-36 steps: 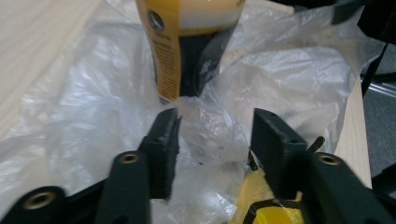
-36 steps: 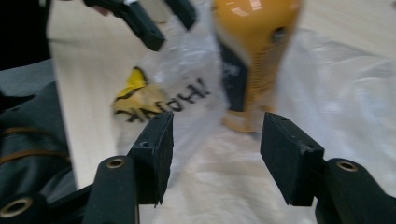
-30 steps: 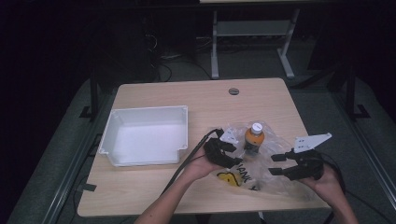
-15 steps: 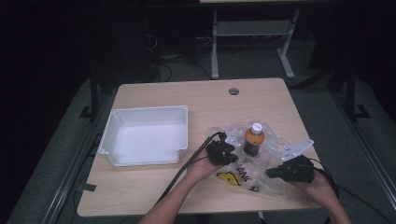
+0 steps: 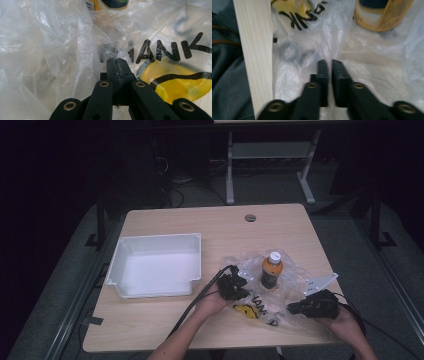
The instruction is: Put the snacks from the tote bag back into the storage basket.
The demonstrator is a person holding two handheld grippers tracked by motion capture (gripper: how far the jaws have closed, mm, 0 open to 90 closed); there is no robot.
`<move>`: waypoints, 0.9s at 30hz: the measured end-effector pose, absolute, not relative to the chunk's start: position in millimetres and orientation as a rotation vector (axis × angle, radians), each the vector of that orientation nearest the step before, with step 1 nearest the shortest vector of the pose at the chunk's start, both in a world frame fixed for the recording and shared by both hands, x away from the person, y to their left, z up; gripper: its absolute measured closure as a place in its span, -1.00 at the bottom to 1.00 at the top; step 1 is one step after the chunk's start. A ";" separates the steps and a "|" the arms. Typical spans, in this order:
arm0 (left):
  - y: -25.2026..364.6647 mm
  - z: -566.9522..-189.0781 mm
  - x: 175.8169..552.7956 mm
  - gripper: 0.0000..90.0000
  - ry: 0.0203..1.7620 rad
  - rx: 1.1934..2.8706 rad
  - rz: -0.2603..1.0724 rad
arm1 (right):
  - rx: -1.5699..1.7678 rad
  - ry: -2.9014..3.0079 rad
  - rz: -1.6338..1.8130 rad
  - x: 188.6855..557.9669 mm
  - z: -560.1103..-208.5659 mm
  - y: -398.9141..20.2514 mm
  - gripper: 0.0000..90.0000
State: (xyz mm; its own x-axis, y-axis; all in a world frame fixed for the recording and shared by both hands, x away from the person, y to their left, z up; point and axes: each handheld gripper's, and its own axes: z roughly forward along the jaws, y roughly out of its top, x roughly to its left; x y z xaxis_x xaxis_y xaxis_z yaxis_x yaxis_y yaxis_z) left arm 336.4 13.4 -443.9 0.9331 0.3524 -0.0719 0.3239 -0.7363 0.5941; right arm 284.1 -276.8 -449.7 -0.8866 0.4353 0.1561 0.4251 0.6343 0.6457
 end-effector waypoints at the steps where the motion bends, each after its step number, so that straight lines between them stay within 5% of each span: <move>1: 15.4 -442.2 335.7 0.97 0.469 2.448 0.051 | 0.736 2.813 1.134 282.7 -446.8 -277.7 0.66; 9: 28.7 -422.5 323.4 0.63 0.369 2.447 0.010 | 0.797 2.642 1.218 272.2 -419.6 -292.3 0.15; 27: 35.9 -375.5 337.7 0.46 0.332 2.400 0.011 | 0.907 2.493 1.235 272.9 -410.0 -315.1 -0.13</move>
State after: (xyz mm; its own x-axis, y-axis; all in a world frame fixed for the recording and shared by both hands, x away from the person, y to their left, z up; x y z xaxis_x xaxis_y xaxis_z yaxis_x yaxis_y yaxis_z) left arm 337.7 35.9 -375.5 0.9671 0.2407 -0.0822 0.2347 -0.7195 0.6537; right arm 272.9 -315.1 -410.0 -0.7870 0.6122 0.0762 0.4314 0.4578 0.7774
